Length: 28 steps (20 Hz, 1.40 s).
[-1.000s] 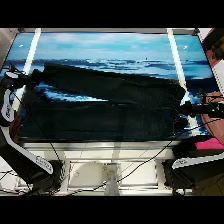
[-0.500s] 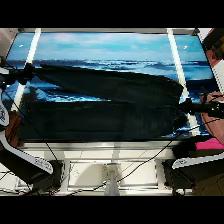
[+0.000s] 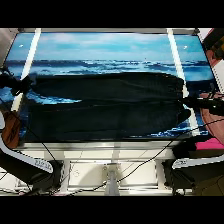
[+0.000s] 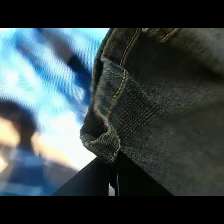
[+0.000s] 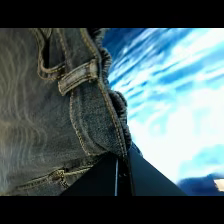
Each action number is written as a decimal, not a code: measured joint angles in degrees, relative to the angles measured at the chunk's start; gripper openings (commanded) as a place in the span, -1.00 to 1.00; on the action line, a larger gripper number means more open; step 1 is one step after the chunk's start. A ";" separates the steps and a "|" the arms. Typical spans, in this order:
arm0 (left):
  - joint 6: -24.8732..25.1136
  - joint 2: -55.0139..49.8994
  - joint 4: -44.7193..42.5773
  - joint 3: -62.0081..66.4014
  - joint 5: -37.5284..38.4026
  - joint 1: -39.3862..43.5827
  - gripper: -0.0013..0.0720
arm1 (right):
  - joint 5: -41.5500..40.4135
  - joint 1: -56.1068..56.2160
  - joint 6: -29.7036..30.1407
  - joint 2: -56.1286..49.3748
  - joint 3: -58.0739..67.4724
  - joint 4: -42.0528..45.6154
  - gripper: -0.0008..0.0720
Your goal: Fold the clothes and pants, and hang the long-sleeved shirts on hangers.
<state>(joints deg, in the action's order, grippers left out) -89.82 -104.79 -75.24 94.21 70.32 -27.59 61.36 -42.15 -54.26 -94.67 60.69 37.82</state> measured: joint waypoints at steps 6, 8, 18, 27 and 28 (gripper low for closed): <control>0.90 -0.11 -9.51 0.00 11.47 -0.04 -0.85 | -3.45 0.07 -0.85 0.59 -0.04 0.13 -0.88; 1.36 -0.15 -10.88 0.00 13.07 -0.04 -0.84 | -5.35 0.04 -1.44 0.63 -0.04 0.15 -0.88; 2.16 -1.95 -12.17 0.00 16.15 0.24 -0.65 | -8.44 0.02 -2.19 0.68 -0.04 0.37 -0.88; 2.19 -3.28 -11.80 0.02 17.46 0.35 0.26 | -7.91 -0.07 -2.27 0.72 0.02 0.33 0.09; 2.19 -3.30 -11.69 0.02 17.70 0.35 0.26 | -7.65 -0.07 -2.27 0.72 0.02 0.33 0.21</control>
<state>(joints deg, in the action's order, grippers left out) -87.64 -108.09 -86.94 94.24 88.03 -27.24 53.71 -42.22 -56.53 -93.95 60.71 38.15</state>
